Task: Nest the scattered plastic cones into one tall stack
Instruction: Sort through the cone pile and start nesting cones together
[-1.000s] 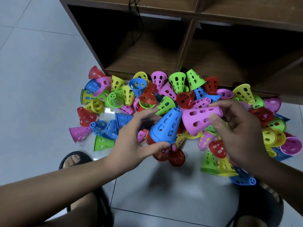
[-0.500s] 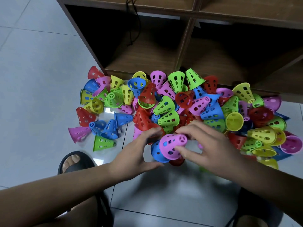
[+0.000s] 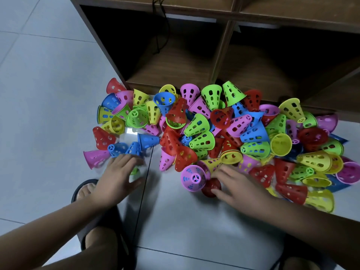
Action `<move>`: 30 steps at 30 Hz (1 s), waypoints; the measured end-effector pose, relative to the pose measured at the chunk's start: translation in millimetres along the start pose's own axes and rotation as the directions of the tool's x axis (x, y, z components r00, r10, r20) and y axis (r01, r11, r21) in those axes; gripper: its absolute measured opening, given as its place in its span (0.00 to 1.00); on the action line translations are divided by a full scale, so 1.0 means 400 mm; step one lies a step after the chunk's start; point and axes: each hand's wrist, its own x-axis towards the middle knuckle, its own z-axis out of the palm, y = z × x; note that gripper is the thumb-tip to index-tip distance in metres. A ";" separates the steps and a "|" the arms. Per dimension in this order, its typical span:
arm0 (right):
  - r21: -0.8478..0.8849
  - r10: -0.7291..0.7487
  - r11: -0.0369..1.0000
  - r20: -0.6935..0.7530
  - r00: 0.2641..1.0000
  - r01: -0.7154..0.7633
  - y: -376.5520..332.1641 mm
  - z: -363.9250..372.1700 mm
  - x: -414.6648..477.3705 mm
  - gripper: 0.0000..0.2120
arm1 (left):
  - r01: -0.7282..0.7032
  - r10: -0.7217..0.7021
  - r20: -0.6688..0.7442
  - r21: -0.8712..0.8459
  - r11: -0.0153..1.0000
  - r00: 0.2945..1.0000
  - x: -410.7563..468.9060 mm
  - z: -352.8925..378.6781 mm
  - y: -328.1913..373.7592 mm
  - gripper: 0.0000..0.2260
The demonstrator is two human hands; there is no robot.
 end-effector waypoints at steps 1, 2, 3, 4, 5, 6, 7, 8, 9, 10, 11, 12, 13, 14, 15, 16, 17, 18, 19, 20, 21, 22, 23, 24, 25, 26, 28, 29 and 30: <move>-0.043 -0.010 0.999 0.018 1.000 0.011 0.005 0.014 -0.002 0.17 | 0.021 -0.021 0.001 0.053 0.998 1.000 -0.008 -0.002 -0.015 0.19; -0.082 -0.020 0.996 0.033 0.999 0.023 0.009 0.026 -0.003 0.19 | 0.043 -0.044 0.006 0.090 0.995 0.999 -0.017 -0.003 -0.028 0.20; -0.112 -0.029 0.993 0.051 0.998 0.034 0.015 0.038 -0.003 0.20 | 0.059 -0.061 0.013 0.116 0.991 0.998 -0.025 -0.004 -0.039 0.21; -0.134 -0.036 0.990 0.073 0.997 0.046 0.022 0.050 -0.004 0.21 | 0.071 -0.074 0.020 0.137 0.988 0.997 -0.033 -0.005 -0.048 0.22; -0.148 -0.044 0.987 0.097 0.994 0.058 0.031 0.061 -0.004 0.21 | 0.082 -0.087 0.027 0.155 0.985 0.996 -0.039 -0.004 -0.055 0.23; -0.159 -0.049 0.985 0.122 0.991 0.069 0.041 0.071 -0.004 0.21 | 0.093 -0.099 0.031 0.172 0.981 0.995 -0.046 -0.003 -0.061 0.23; -0.170 -0.052 0.982 0.147 0.988 0.077 0.052 0.081 -0.004 0.20 | 0.103 -0.112 0.037 0.189 0.977 0.993 -0.051 -0.002 -0.067 0.24; -0.184 -0.050 0.980 0.169 0.984 0.081 0.061 0.089 -0.006 0.20 | 0.113 -0.125 0.047 0.203 0.973 0.991 -0.054 -0.001 -0.071 0.25; -0.196 -0.045 0.977 0.181 0.982 0.081 0.069 0.096 -0.009 0.20 | 0.120 -0.136 0.060 0.213 0.970 0.989 -0.057 0.001 -0.074 0.26; -0.201 -0.040 0.977 0.185 0.982 0.078 0.075 0.100 -0.011 0.20 | 0.127 -0.146 0.074 0.219 0.967 0.987 -0.059 0.003 -0.079 0.26; -0.200 -0.038 0.977 0.178 0.983 0.074 0.077 0.102 -0.013 0.20 | 0.130 -0.154 0.089 0.225 0.966 0.984 -0.061 0.007 -0.084 0.26; -0.198 -0.038 0.978 0.163 0.986 0.071 0.079 0.102 -0.015 0.20 | 0.135 -0.164 0.109 0.232 0.963 0.980 -0.063 0.011 -0.088 0.26; -0.198 -0.042 0.978 0.143 0.989 0.070 0.080 0.103 -0.017 0.20 | 0.138 -0.172 0.126 0.242 0.961 0.977 -0.064 0.015 -0.092 0.27; -0.198 -0.045 0.978 0.123 0.991 0.069 0.080 0.100 -0.019 0.20 | 0.140 -0.179 0.141 0.250 0.958 0.974 -0.064 0.017 -0.095 0.28; -0.197 -0.044 0.978 0.107 0.993 0.064 0.082 0.096 -0.019 0.19 | 0.139 -0.181 0.147 0.257 0.956 0.972 -0.064 0.019 -0.096 0.27; -0.184 -0.035 0.982 0.095 0.995 0.052 0.082 0.090 -0.019 0.18 | 0.139 -0.182 0.149 0.258 0.956 0.972 -0.062 0.018 -0.095 0.27; -0.155 -0.016 0.987 0.083 0.996 0.028 0.080 0.080 -0.019 0.17 | 0.138 -0.177 0.142 0.252 0.958 0.974 -0.060 0.017 -0.091 0.25; -0.111 0.012 0.994 0.071 0.997 -0.004 0.078 0.067 -0.020 0.17 | 0.137 -0.171 0.130 0.236 0.962 0.977 -0.057 0.015 -0.085 0.23; -0.056 0.041 0.998 0.053 0.998 -0.038 0.074 0.052 -0.021 0.17 | 0.132 -0.159 0.119 0.210 0.969 0.980 -0.052 0.012 -0.074 0.22; -0.003 0.062 0.998 0.033 0.998 -0.062 0.071 0.033 -0.024 0.17 | 0.126 -0.148 0.116 0.177 0.976 0.982 -0.045 0.006 -0.059 0.21; 0.041 0.074 0.996 0.005 0.997 -0.074 0.065 0.012 -0.026 0.16 | 0.117 -0.133 0.115 0.137 0.984 0.984 -0.038 0.001 -0.041 0.21; 0.075 0.082 0.994 -0.030 0.996 -0.080 0.058 -0.011 -0.029 0.15 | 0.108 -0.118 0.111 0.094 0.990 0.987 -0.030 -0.006 -0.020 0.20; 0.106 0.092 0.991 -0.067 0.993 -0.085 0.051 -0.034 -0.032 0.14 | 0.093 -0.098 0.102 0.052 0.994 0.990 -0.020 -0.015 0.003 0.19; 0.136 0.106 0.987 -0.102 0.989 -0.091 0.042 -0.058 -0.035 0.14 | 0.079 -0.080 0.095 0.014 0.997 0.992 -0.009 -0.025 0.025 0.19; 0.162 0.119 0.982 -0.135 0.984 -0.096 0.033 -0.079 -0.036 0.13 | 0.066 -0.063 0.082 -0.023 0.998 0.995 0.005 -0.036 0.051 0.19; 0.185 0.126 0.978 -0.169 0.978 -0.094 0.023 -0.100 -0.036 0.12 | 0.056 -0.052 0.064 -0.065 0.996 0.997 0.021 -0.048 0.078 0.18; 0.224 0.121 0.972 -0.230 0.966 -0.069 -0.003 -0.137 -0.029 0.11 | 0.047 -0.047 0.007 -0.188 0.981 0.999 0.057 -0.077 0.134 0.18; 0.230 0.108 0.972 -0.260 0.959 -0.047 -0.018 -0.154 -0.024 0.11 | 0.052 -0.059 -0.021 -0.254 0.966 0.998 0.075 -0.093 0.161 0.19; 0.231 0.091 0.973 -0.287 0.954 -0.024 -0.034 -0.170 -0.017 0.12 | 0.058 -0.075 -0.044 -0.307 0.950 0.996 0.092 -0.109 0.188 0.20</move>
